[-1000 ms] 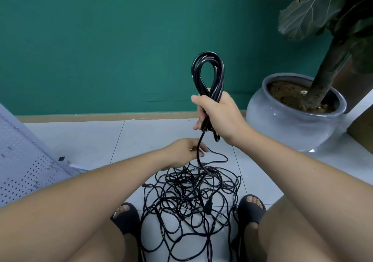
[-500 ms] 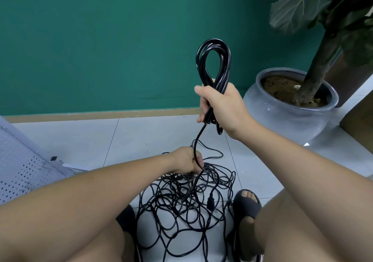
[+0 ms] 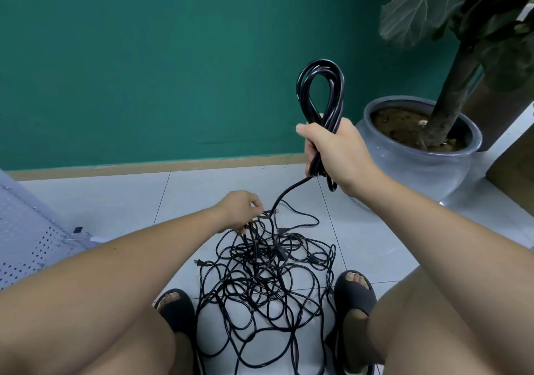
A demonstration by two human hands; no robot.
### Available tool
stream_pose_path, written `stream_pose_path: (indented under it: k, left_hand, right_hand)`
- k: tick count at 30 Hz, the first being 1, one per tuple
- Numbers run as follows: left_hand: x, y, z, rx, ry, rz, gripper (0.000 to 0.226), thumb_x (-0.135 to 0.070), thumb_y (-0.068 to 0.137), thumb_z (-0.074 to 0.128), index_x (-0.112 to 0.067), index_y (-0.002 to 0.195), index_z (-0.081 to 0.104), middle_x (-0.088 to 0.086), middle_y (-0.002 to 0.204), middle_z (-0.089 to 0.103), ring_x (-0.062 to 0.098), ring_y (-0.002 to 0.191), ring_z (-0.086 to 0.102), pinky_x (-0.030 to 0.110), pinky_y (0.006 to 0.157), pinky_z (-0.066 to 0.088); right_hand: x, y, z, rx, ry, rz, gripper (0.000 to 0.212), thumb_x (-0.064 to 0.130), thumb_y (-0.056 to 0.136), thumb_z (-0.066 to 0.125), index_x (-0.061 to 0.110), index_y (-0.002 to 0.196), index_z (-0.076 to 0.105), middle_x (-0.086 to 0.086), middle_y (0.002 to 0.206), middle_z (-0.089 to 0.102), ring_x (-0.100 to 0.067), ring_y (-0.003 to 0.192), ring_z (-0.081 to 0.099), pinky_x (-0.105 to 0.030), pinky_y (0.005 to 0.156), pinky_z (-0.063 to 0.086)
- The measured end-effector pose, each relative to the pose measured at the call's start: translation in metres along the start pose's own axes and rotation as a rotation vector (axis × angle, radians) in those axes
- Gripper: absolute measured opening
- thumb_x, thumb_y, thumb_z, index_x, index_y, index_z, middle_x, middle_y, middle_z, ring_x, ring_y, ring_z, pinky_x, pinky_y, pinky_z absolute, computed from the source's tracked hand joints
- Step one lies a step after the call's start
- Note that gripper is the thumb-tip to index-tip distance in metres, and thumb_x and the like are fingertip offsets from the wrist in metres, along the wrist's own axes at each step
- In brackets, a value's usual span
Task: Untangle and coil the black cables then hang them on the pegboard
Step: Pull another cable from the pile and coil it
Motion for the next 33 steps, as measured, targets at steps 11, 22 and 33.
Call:
stream_pose_path:
  k: [11,22,33]
  left_hand:
    - [-0.011,-0.010,-0.064,-0.237,-0.355,0.088,0.019,-0.018,0.111,0.053,-0.013,0.107,0.070,0.011,0.080,0.064,0.016,0.069,0.073,0.031,0.058,0.059]
    - [0.036,-0.014,-0.038,0.105,0.491,-0.172,0.036,0.002,0.099,0.046,-0.023,0.116,0.065,0.005,0.107,0.075,0.019,0.080,0.068,0.028,0.061,0.053]
    - [0.019,0.002,0.037,0.214,0.569,0.213,0.051,0.010,0.088,0.044,-0.030,0.104,0.073,-0.006,0.116,0.069,0.024,0.112,0.061,0.040,0.096,0.052]
  right_hand:
    - [-0.025,-0.012,0.026,0.147,-0.239,0.118,0.032,0.030,0.096,0.064,0.016,0.068,0.055,0.003,0.056,0.056,-0.035,0.058,0.065,-0.055,0.072,0.058]
    - [-0.004,-0.005,0.017,0.060,-0.017,0.018,0.051,0.032,0.097,0.062,-0.007,0.068,0.046,-0.006,0.050,0.054,-0.038,0.053,0.066,-0.047,0.065,0.052]
    - [0.028,-0.002,0.007,-0.017,0.104,-0.101,0.047,0.021,0.101,0.061,-0.012,0.074,0.042,-0.014,0.059,0.048,-0.053,0.063,0.060,-0.042,0.058,0.050]
Point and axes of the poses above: each hand's wrist, its own y-axis towards the middle knuckle, its own z-axis out of the palm, x = y × z, the point moved 8 cm from there along y, towards the middle knuckle
